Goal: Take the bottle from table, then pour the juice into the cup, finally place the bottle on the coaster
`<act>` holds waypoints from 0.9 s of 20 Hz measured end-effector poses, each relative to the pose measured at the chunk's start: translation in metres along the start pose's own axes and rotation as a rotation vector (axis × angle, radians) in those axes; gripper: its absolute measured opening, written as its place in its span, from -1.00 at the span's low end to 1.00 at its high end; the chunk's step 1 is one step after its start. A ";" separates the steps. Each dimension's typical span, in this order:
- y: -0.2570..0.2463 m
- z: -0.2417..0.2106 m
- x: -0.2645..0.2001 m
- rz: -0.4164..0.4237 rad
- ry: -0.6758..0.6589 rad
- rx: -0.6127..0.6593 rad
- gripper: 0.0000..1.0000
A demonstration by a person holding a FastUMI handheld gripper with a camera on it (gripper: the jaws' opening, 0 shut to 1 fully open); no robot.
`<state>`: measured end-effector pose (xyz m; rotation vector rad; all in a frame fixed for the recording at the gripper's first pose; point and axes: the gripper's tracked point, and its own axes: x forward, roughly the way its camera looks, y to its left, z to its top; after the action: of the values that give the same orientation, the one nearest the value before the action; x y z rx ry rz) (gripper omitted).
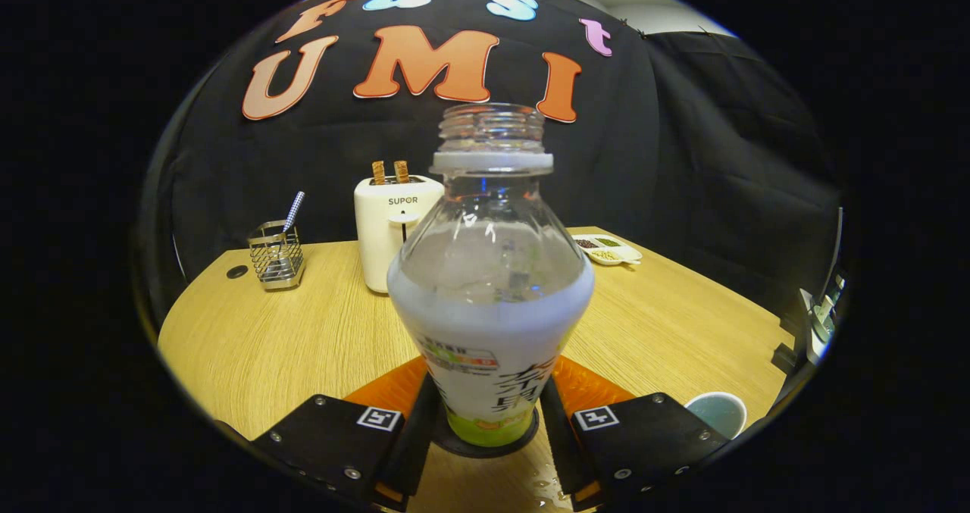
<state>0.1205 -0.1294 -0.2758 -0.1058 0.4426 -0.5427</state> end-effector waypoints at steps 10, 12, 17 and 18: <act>0.005 0.039 -0.044 0.098 -0.104 0.040 0.94; 0.005 0.055 -0.060 0.138 -0.135 0.080 0.95; -0.004 0.108 -0.115 0.191 -0.246 0.083 0.95; -0.004 0.119 -0.128 0.198 -0.270 0.082 0.94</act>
<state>0.0724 -0.0687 -0.1187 -0.0541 0.1645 -0.3445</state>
